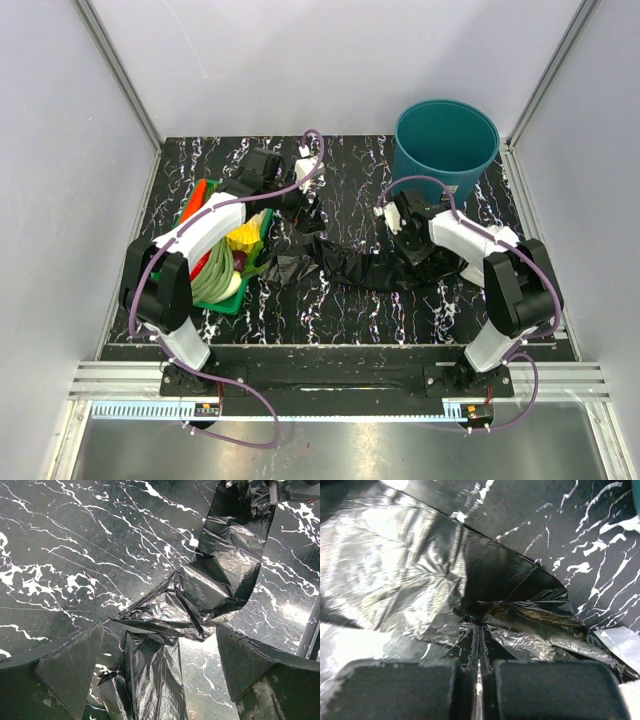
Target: Put the trash bags into the trash bin
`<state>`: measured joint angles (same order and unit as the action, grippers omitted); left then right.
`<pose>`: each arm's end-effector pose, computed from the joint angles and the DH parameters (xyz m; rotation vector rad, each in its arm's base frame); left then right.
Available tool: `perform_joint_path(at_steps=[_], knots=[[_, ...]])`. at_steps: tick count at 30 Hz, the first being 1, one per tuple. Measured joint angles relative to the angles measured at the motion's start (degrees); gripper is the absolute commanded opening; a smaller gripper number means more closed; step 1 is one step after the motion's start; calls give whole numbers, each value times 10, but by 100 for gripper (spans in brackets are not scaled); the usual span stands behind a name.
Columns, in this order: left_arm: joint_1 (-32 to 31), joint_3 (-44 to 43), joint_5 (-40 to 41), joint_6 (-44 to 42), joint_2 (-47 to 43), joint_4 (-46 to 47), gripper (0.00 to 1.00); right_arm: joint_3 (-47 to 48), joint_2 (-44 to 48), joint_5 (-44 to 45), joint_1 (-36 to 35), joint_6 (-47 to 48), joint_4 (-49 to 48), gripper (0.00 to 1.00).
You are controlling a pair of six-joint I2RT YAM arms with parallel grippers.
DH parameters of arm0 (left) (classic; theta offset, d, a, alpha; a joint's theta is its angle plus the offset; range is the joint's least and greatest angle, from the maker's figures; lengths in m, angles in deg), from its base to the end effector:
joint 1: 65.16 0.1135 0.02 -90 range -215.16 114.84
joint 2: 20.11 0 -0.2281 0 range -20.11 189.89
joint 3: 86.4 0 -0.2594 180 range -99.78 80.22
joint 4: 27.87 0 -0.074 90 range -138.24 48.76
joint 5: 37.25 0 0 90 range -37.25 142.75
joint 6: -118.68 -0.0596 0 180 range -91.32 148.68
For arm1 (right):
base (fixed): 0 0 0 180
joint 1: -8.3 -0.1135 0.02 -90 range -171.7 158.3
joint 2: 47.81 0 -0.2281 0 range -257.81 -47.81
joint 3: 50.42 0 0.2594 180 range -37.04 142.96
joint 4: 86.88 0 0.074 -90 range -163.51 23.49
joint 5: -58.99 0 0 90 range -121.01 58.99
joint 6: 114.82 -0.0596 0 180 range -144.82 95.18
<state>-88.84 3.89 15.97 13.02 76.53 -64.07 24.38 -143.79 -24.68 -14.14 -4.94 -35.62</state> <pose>0.3453 -0.1904 0.2255 1.0620 2.0082 -0.8139 0.3037 0.1183 0.1196 -0.9988 2.6473 -0.1466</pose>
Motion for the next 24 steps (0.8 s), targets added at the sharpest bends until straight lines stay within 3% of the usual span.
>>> perform_joint_path(at_steps=[4, 13, 24], knots=[[0, -2, -16, -4, 0, -3, 99, 57, 30, -88, 1, 17, 60, 0], [-4, -50, -73, 13, 0, -15, 99, 299, 73, -340, 1, 61, 194, 0], [-57, -74, -79, 109, -13, 21, 99, 332, 50, -459, 1, 55, 226, 0]])
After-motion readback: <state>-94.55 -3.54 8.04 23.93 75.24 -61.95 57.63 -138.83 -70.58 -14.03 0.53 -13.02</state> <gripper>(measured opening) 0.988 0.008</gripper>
